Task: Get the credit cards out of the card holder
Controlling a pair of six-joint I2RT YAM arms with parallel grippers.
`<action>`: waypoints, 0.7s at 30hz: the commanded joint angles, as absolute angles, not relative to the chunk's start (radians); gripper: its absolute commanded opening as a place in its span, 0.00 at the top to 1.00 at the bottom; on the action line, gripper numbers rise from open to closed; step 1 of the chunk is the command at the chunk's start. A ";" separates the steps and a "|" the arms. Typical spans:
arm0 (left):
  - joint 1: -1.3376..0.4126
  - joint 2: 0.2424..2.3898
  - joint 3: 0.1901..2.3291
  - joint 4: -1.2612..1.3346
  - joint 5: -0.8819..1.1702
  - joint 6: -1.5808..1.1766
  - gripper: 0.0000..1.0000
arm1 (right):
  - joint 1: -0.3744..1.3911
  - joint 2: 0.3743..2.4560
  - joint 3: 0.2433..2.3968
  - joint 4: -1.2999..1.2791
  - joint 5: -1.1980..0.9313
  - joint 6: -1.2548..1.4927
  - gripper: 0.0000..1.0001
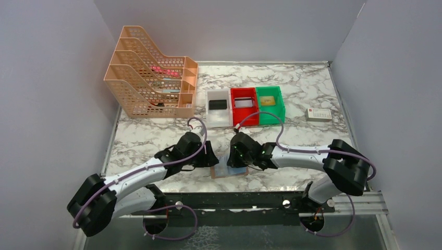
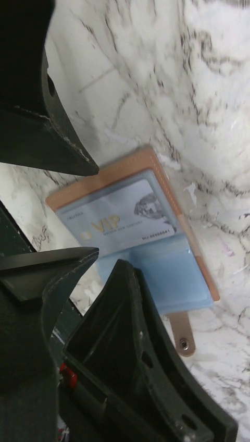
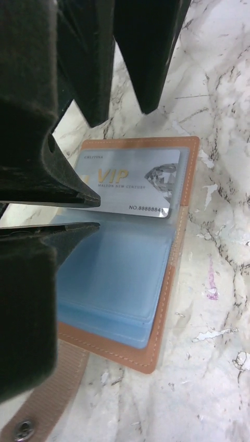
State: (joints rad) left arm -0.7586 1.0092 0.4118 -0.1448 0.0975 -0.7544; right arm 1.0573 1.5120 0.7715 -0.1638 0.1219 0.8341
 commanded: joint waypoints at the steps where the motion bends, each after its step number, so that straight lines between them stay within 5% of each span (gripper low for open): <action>1: -0.754 1.110 0.440 -0.016 0.282 -0.721 0.46 | 1.012 1.509 0.699 0.019 -0.064 0.862 0.78; 15: -0.780 1.245 0.450 -0.013 0.338 -0.687 0.66 | 0.968 1.556 0.602 0.119 -0.145 0.960 0.74; 21: -0.812 1.285 0.480 -0.069 0.267 -0.677 0.68 | 0.968 1.514 0.599 0.079 -0.108 0.945 0.71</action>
State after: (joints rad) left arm -0.7818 1.2560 0.4461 -0.0460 0.3023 -0.6964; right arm 0.9672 1.5352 0.6193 0.1177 -0.1390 0.9512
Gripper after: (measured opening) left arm 0.326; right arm 0.280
